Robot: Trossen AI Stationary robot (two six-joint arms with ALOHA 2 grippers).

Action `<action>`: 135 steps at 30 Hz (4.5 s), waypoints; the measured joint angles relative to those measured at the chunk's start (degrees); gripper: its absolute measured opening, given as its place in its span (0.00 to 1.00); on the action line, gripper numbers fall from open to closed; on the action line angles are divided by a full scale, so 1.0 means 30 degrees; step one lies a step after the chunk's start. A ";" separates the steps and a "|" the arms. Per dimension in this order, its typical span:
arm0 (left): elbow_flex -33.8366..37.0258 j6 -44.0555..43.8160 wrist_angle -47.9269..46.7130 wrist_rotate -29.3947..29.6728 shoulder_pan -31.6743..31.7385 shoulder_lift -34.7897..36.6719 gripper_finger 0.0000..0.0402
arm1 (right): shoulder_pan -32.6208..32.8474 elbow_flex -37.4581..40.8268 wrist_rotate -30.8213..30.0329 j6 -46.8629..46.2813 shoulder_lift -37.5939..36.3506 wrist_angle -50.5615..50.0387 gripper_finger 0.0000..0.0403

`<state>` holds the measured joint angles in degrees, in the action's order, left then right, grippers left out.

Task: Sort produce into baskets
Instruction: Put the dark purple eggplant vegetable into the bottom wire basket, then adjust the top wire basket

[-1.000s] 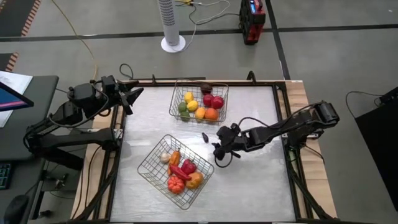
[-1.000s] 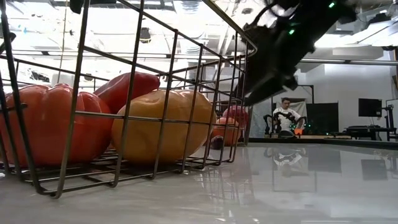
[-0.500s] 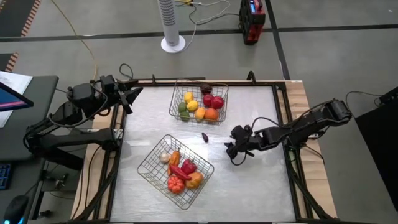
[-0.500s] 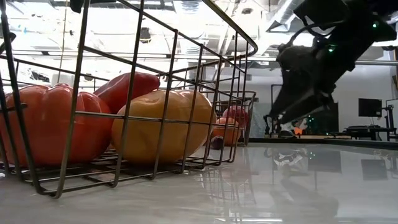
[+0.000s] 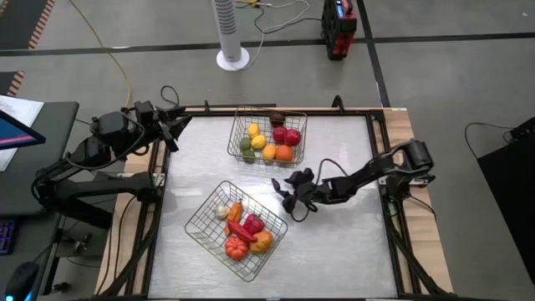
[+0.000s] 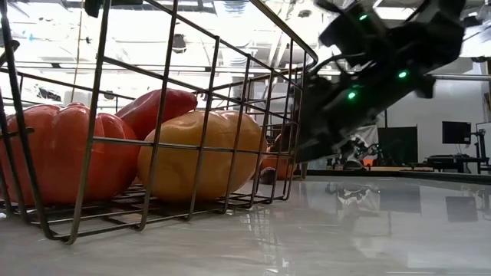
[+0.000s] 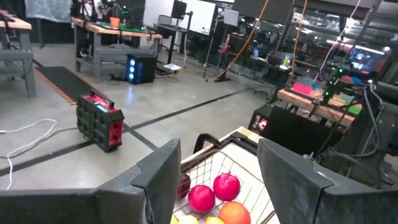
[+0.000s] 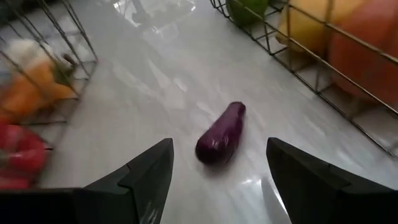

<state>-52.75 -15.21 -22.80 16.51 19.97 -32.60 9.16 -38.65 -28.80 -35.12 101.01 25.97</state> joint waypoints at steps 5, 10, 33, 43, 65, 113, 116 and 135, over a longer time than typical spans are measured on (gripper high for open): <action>0.0000 -0.0172 -0.0044 0.0000 0.0000 0.0000 0.50 | -0.0414 -0.1754 0.0024 0.2116 0.1653 -0.0073 0.71; 0.0000 -0.0687 -0.0287 -0.0007 -0.0006 0.0000 0.50 | -0.0527 -0.2772 -0.0029 0.2537 0.2725 0.0014 0.71; 0.0000 -0.0878 -0.0046 -0.0073 0.0000 -0.0007 0.50 | -0.0602 -0.2764 0.2485 0.1820 0.2185 -0.2203 0.20; 0.0000 -0.0330 0.2300 0.1248 -0.0007 -0.0275 0.50 | -0.0456 -0.2813 0.6353 0.2710 -0.4594 -0.4695 0.26; -0.0007 -0.0586 -0.0071 -0.7616 0.0022 -0.1431 0.50 | 0.1292 -1.0477 1.1692 0.0505 -0.1298 -1.2156 0.36; -0.2419 -0.0447 -0.2715 -0.5360 -0.0027 -0.1707 0.50 | -0.6103 -1.3512 0.9576 1.4490 -0.0779 -2.2625 0.66; -0.2419 0.0043 -0.2714 -0.4755 -0.0022 -0.1582 0.50 | -0.6281 -1.2698 0.9202 1.3685 -0.0754 -2.2494 0.63; -0.2412 0.0718 -0.2727 -0.4433 -0.0022 -0.1625 0.50 | -0.2590 -1.2318 1.0663 1.5711 -0.0750 -2.6504 0.44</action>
<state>-59.99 -13.06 -30.98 3.21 19.90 -37.47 1.39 -75.60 3.19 12.01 98.76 -53.54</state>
